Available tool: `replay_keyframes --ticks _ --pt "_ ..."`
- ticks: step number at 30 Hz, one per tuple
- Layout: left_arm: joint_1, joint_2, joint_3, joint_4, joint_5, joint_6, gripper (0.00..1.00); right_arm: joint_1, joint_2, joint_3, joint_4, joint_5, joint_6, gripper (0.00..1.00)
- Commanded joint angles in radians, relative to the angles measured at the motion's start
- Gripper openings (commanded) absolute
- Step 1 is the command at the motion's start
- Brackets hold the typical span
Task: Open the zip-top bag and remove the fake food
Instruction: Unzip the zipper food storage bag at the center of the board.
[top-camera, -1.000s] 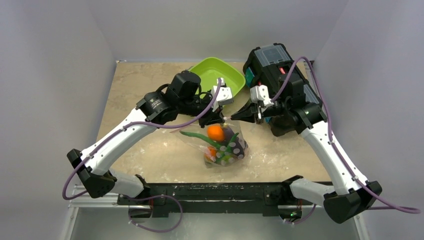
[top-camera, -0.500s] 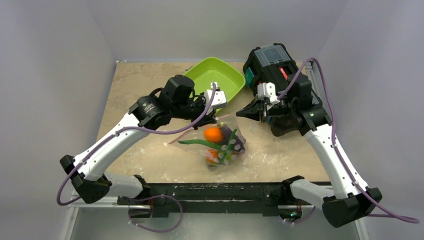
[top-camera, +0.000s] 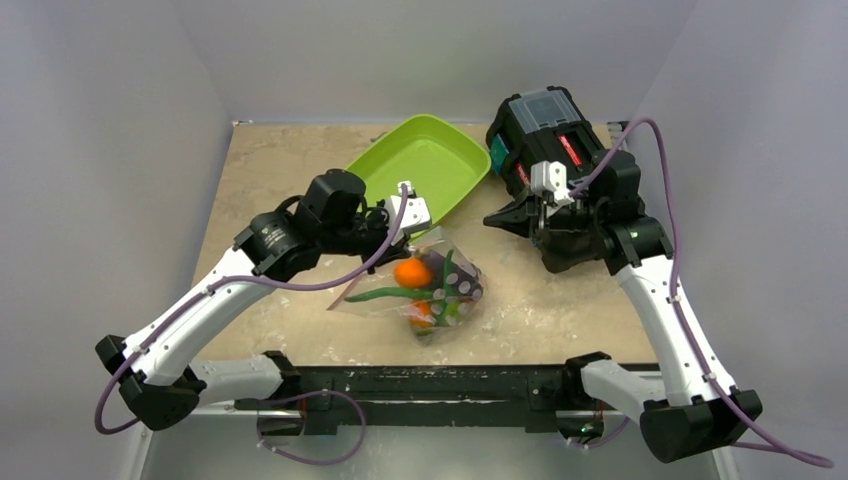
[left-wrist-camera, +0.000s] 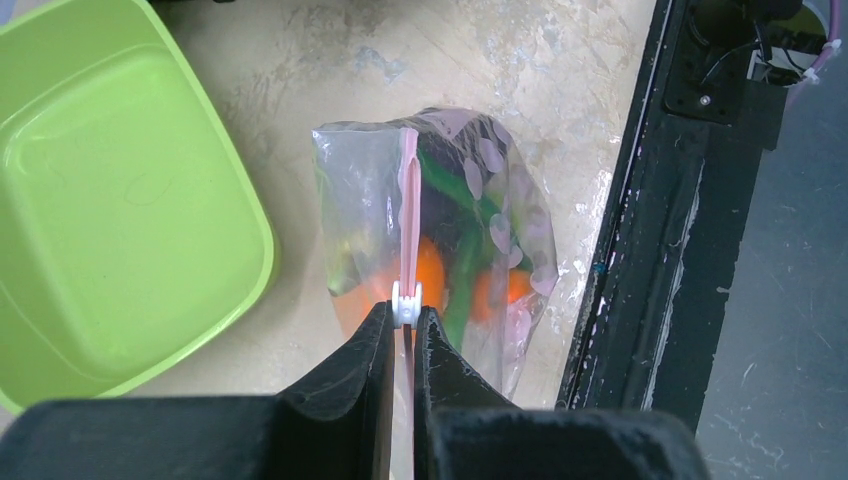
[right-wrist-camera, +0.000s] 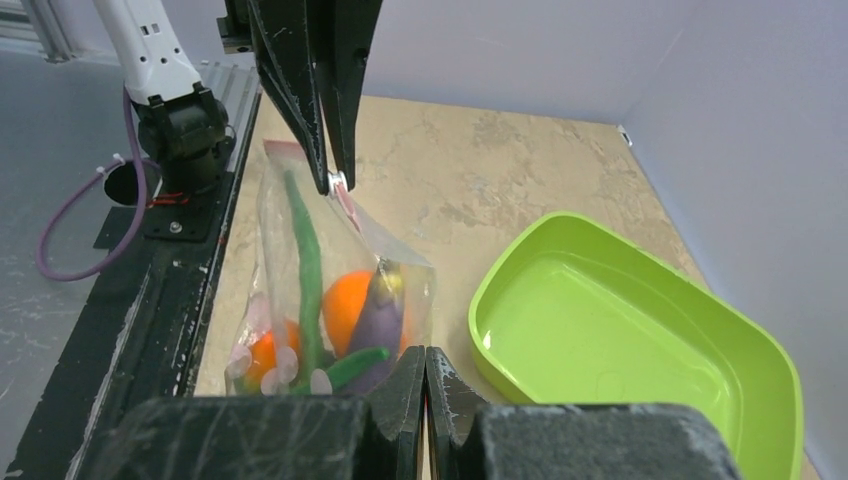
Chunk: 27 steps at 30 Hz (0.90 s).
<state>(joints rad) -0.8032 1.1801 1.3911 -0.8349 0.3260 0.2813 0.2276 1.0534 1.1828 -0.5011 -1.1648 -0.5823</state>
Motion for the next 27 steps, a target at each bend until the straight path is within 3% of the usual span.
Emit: replay_keyframes --ticks 1,17,20,22,23,25,27 --pt "0.01 -0.047 -0.026 0.016 -0.014 0.013 0.0 -0.021 -0.014 -0.004 0.028 -0.029 0.021 0.0" --pt "0.032 -0.15 -0.139 0.018 -0.047 0.01 0.0 -0.073 -0.018 -0.015 0.029 -0.056 0.03 0.0" --pt "0.033 -0.147 -0.13 0.043 0.004 -0.001 0.0 -0.055 0.014 -0.019 -0.006 -0.156 -0.002 0.03" --pt "0.033 -0.127 -0.102 0.061 0.046 -0.009 0.0 0.029 0.05 0.017 -0.122 -0.123 -0.143 0.55" --pt "0.033 -0.11 -0.082 0.066 0.069 -0.013 0.0 0.082 0.073 0.042 -0.182 -0.07 -0.224 0.69" --pt "0.033 -0.069 -0.038 0.071 0.111 -0.026 0.0 0.156 0.124 0.092 -0.295 -0.031 -0.358 0.85" --pt "0.033 -0.027 0.003 0.074 0.147 -0.042 0.0 0.186 0.171 0.134 -0.404 -0.071 -0.505 0.93"
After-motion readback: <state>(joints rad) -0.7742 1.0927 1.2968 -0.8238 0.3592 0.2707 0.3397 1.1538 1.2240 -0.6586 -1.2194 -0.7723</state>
